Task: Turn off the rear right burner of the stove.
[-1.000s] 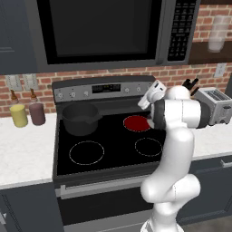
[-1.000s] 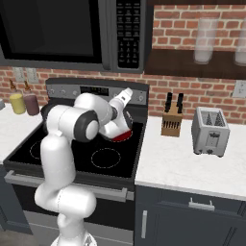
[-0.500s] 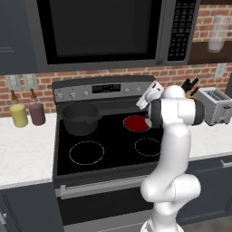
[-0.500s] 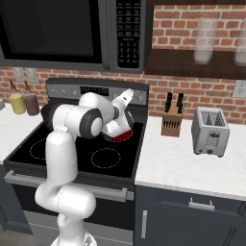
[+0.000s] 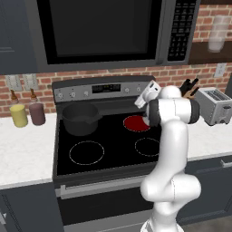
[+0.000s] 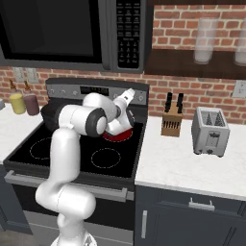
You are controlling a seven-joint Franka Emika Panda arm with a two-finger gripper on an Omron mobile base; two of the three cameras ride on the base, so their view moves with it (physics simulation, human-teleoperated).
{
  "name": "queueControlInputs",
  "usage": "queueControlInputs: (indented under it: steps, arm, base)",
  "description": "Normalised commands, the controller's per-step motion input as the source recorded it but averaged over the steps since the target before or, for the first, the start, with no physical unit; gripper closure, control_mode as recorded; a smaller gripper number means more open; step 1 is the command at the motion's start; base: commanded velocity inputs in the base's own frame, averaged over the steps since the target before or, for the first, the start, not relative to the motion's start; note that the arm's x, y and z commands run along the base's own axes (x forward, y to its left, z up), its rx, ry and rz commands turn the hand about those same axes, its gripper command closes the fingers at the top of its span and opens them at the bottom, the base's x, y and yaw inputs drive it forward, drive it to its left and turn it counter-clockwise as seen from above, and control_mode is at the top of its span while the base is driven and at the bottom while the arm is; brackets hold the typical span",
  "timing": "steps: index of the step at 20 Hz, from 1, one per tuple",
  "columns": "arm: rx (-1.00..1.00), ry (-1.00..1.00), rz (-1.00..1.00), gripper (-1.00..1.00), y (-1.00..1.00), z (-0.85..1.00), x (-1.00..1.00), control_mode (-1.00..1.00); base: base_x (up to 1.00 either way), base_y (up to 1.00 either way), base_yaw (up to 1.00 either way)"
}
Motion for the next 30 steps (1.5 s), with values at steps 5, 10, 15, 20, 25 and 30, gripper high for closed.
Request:
queueControlInputs:
  steps: [5, 10, 15, 20, 25, 30]
  arm:
    - [0.0, 0.0, 0.0, -1.0, 0.0, -0.08, 0.37, -1.0]
    - [0.0, 0.0, 0.0, -1.0, 0.0, -0.13, 0.34, -1.0]
    - [0.0, 0.0, 0.0, -1.0, -0.04, -0.14, 0.28, -1.0]
    - [0.0, 0.0, 0.0, -1.0, -0.06, -0.14, 0.27, -1.0]
    - [0.0, 0.0, 0.0, -1.0, -0.1, -0.05, 0.29, -1.0]
    - [0.0, 0.0, 0.0, -1.0, -0.04, 0.0, 0.3, -1.0]
  base:
    - [0.0, 0.0, 0.0]
    - [0.0, 0.0, 0.0]
    - [0.0, 0.0, 0.0]
    - [0.0, 0.0, 0.0]
    - [0.0, 0.0, 0.0]
    - [0.0, 0.0, 0.0]
